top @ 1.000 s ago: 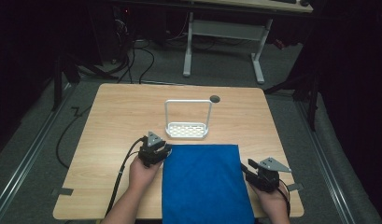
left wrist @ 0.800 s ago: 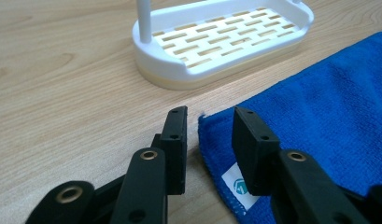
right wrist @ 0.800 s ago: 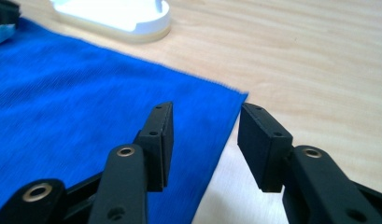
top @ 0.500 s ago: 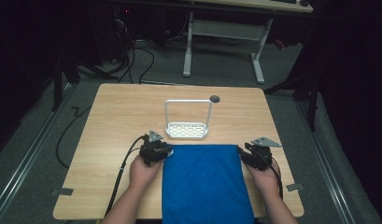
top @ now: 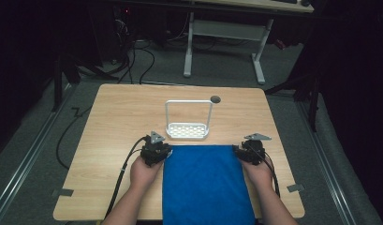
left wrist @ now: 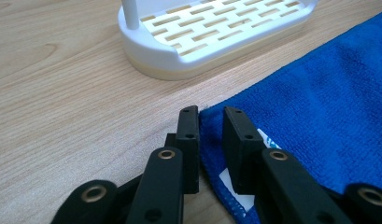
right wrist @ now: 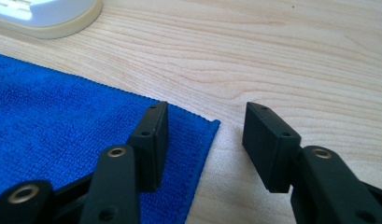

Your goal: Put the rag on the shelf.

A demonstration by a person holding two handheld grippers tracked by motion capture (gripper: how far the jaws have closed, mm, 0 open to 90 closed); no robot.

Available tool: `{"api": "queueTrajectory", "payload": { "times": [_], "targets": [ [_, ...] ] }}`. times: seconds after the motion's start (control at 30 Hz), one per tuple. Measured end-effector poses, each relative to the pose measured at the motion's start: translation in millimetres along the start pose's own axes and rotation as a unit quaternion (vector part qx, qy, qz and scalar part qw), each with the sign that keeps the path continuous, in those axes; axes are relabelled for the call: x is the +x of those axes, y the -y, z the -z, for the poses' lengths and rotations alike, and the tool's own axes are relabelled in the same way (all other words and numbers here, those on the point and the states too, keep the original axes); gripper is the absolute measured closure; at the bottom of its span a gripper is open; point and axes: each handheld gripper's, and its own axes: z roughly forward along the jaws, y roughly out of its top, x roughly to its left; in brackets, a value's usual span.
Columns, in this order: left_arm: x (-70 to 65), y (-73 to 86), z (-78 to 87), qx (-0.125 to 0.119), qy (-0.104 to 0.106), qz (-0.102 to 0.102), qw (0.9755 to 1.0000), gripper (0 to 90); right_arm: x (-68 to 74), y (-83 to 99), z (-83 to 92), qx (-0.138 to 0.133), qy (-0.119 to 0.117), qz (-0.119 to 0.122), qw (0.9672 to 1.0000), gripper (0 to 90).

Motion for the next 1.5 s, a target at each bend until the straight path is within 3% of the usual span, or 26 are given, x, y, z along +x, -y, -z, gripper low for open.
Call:
{"api": "queueTrajectory", "payload": {
  "times": [0.27,0.43,0.47,0.7,0.8,0.83,0.87,1.0,1.17,1.23,1.43,1.5],
  "targets": [
    [-0.7,-0.1,-0.1,0.001,-0.006,-0.002,1.0000,82.1,3.1,0.5,-0.1,-0.003,-0.003,0.010,0.9999,60.8],
    [-1.9,-0.1,-0.6,0.002,0.001,-0.011,0.9999,87.4,5.6,0.1,-0.2,-0.005,-0.009,0.014,0.9999,75.2],
    [-1.4,-0.2,-0.5,0.003,0.004,-0.009,0.9999,87.7,6.7,0.4,-0.2,-0.005,-0.013,0.013,0.9998,82.7],
    [-3.6,0.2,0.4,0.002,0.001,-0.018,0.9998,88.4,12.0,1.2,2.3,-0.012,-0.011,0.028,0.9995,87.0],
    [-4.2,1.6,3.0,-0.013,-0.002,-0.022,0.9997,88.7,15.2,0.8,11.3,-0.036,-0.017,0.015,0.9991,87.0],
    [-3.6,3.2,6.6,-0.028,0.006,-0.021,0.9994,88.8,17.9,1.4,20.2,-0.058,-0.020,0.006,0.9981,87.0],
    [-3.6,3.2,6.6,-0.028,0.006,-0.021,0.9994,88.8,17.9,1.4,20.2,-0.058,-0.020,0.006,0.9981,87.0],
    [-4.1,7.9,18.3,-0.067,0.027,-0.029,0.9970,88.8,26.5,9.7,43.0,-0.109,-0.032,-0.008,0.9935,87.0],
    [-9.0,8.3,29.1,-0.093,0.026,-0.032,0.9948,88.8,32.6,11.4,60.5,-0.129,-0.024,0.021,0.9911,87.0],
    [-9.9,7.7,32.6,-0.101,0.027,-0.029,0.9942,88.8,32.9,11.3,62.5,-0.134,-0.022,0.021,0.9905,87.0],
    [-17.6,2.3,60.1,-0.151,0.020,-0.030,0.9879,88.8,33.3,9.3,71.0,-0.156,-0.019,0.023,0.9872,87.0],
    [-18.4,1.9,63.4,-0.157,0.019,-0.031,0.9870,88.8,33.9,8.6,73.2,-0.163,-0.019,0.021,0.9863,86.9]
  ]
}}
